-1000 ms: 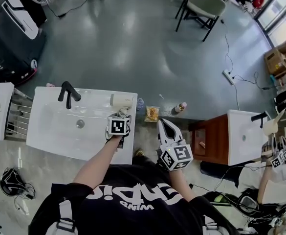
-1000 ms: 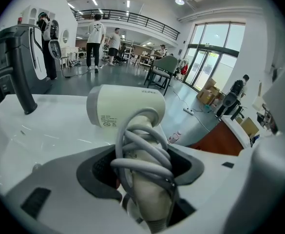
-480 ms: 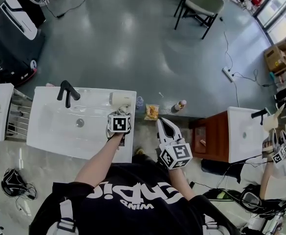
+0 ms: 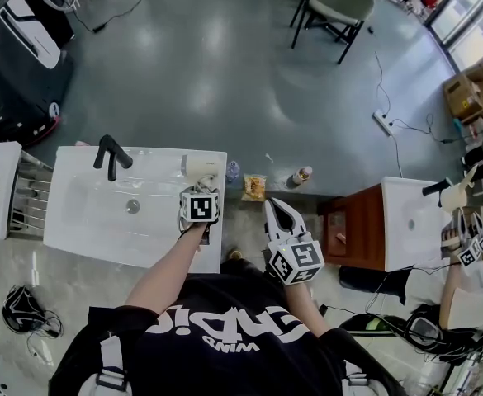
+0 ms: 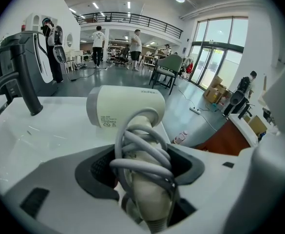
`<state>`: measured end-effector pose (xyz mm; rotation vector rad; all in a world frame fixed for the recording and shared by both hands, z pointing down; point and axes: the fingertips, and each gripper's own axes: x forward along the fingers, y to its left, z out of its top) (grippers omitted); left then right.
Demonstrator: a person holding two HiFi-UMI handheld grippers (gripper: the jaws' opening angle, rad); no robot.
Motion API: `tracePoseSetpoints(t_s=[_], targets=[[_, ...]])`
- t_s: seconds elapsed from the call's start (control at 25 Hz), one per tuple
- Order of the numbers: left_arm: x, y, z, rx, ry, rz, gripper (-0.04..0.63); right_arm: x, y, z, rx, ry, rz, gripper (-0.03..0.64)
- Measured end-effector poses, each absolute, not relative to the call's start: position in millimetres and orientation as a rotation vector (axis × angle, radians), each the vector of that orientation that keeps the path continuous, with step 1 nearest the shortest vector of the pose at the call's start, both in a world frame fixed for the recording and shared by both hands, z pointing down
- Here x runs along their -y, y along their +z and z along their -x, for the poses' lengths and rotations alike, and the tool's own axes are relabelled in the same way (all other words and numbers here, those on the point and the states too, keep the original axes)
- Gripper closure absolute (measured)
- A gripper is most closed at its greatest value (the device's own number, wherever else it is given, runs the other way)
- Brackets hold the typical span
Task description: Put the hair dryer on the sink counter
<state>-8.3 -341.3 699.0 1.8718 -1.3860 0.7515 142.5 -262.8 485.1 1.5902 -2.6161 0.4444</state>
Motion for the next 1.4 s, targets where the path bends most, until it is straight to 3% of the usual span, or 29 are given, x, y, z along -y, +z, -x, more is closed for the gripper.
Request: tracePoseSetpoints(t_s=[1.16,1.4], targets=[[335.9,692.2,10.5,1.447,0.791,-1.937,0.282,248.1,489.8,-149.3,2.619,0.491,-1.605,0.603],[337.6,674.4,5.7,1.47,0.758,-2.0,0.233,246.9,491.8,-149.2,2.62,0.495,-1.604,0.603]])
